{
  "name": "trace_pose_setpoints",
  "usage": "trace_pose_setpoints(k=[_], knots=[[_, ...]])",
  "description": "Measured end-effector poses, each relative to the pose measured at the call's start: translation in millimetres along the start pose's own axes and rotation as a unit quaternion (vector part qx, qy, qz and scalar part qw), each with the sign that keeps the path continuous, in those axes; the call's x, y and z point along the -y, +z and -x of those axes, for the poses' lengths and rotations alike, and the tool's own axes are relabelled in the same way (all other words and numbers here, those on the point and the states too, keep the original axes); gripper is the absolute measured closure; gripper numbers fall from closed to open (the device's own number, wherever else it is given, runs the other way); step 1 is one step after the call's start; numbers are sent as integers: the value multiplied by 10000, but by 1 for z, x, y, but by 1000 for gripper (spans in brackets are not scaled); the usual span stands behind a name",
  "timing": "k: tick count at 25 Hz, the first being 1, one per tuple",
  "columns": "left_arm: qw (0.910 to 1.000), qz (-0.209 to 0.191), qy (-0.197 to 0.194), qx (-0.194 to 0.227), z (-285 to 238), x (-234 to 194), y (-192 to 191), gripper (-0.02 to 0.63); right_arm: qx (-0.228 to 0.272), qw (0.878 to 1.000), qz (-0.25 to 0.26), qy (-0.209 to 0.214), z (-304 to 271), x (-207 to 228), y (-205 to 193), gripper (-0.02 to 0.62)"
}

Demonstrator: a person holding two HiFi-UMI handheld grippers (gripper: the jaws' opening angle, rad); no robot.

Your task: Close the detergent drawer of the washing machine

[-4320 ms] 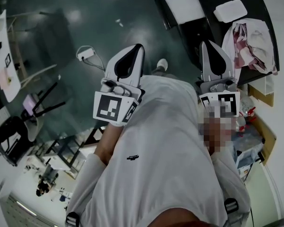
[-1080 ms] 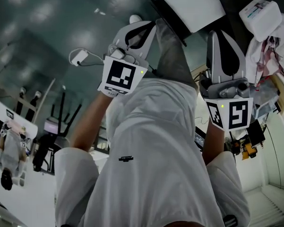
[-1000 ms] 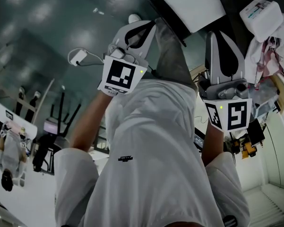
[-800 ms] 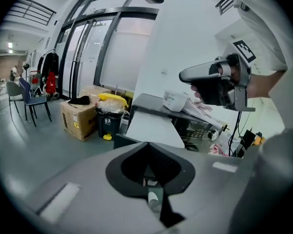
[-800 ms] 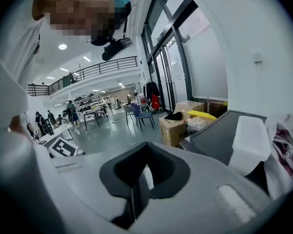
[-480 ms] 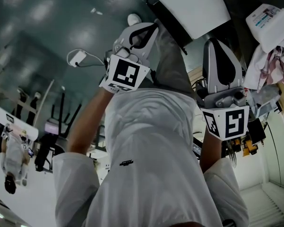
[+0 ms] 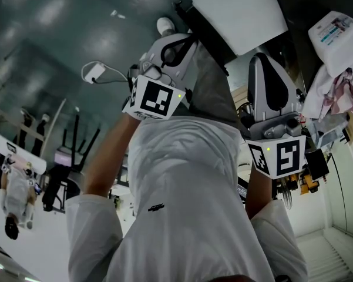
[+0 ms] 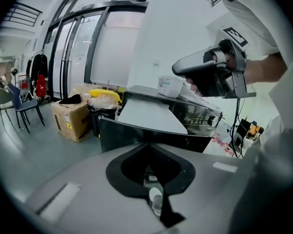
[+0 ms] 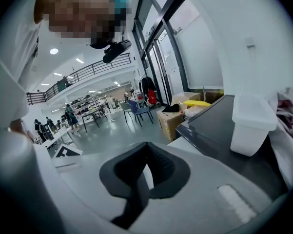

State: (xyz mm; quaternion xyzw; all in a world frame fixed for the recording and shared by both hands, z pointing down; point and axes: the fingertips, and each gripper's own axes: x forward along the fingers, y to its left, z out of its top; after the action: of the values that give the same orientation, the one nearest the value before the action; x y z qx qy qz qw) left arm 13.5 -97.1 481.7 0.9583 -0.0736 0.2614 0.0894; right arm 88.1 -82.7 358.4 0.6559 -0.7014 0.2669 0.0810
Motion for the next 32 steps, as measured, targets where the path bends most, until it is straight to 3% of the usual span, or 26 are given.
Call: trace_pose_setpoints(k=[16, 32], knots=[[9999, 111, 22, -45, -1, -4, 17, 588, 29, 9999, -104, -12, -3, 12, 8, 603], [9997, 220, -38, 65, -40, -11, 41, 588, -11, 9996, -283, -40, -6, 42, 9, 603]])
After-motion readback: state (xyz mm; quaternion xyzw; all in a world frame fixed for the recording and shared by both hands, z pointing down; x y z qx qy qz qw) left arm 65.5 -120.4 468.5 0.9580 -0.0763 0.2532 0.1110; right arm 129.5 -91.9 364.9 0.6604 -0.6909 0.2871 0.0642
